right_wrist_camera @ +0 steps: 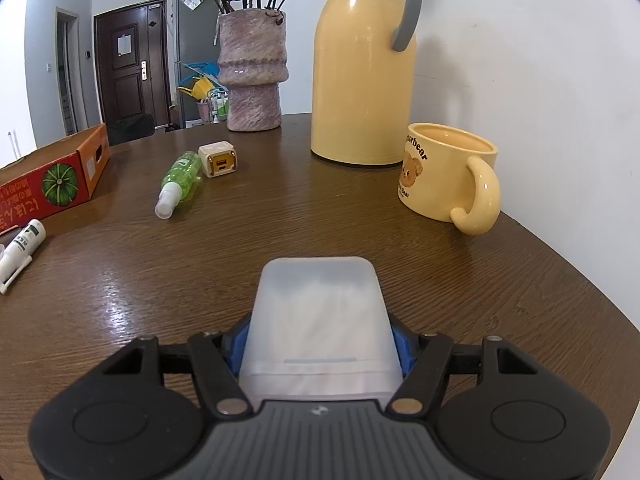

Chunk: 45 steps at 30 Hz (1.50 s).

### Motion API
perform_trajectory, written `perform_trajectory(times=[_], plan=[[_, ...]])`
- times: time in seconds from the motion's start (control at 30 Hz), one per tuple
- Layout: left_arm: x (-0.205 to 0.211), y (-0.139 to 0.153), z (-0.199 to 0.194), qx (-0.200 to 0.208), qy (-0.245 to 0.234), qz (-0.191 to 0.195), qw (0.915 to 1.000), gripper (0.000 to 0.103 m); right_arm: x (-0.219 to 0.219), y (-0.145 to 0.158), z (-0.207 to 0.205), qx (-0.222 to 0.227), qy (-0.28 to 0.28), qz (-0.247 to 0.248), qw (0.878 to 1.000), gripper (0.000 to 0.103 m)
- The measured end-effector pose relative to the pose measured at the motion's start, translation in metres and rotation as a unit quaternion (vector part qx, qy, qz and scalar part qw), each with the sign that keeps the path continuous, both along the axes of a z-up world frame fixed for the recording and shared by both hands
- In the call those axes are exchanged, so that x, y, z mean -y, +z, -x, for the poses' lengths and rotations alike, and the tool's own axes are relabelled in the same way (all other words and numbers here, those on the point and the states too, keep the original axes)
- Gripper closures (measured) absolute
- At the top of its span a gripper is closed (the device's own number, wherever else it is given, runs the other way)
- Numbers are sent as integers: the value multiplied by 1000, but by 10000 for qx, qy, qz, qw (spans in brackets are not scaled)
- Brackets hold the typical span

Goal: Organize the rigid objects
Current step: 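Close the left tool on the red lint brush handle and lift it, then carry the lint brush and white box toward the red cardboard box with both tools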

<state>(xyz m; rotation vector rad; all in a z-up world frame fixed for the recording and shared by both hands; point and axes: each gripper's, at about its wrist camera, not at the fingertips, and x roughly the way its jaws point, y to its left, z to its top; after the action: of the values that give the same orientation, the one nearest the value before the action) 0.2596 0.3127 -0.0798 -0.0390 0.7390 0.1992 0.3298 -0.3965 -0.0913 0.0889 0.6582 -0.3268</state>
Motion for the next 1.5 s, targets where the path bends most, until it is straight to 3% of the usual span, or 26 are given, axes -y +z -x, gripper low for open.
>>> perform_trajectory(times=[0.17,0.27,0.33,0.43,0.93,1.5], plan=[[9,-1,-1,53,134,74,9999,3,-3,-1,0,19,16,-35,10000,38],[18,1,0,96,159,68,9998,15,-5,-1,1,30,47,-52,10000,38],[24,3,2,124,152,74,9998,31,-6,-1,2,41,69,-65,9999,38],[34,6,4,128,203,83,9997,46,-6,-1,5,63,103,-65,9999,38],[76,9,8,114,365,99,9992,46,-9,-1,18,244,327,25,9992,38],[130,44,9,522,124,128,9985,46,-11,27,33,787,606,-3,9951,38]])
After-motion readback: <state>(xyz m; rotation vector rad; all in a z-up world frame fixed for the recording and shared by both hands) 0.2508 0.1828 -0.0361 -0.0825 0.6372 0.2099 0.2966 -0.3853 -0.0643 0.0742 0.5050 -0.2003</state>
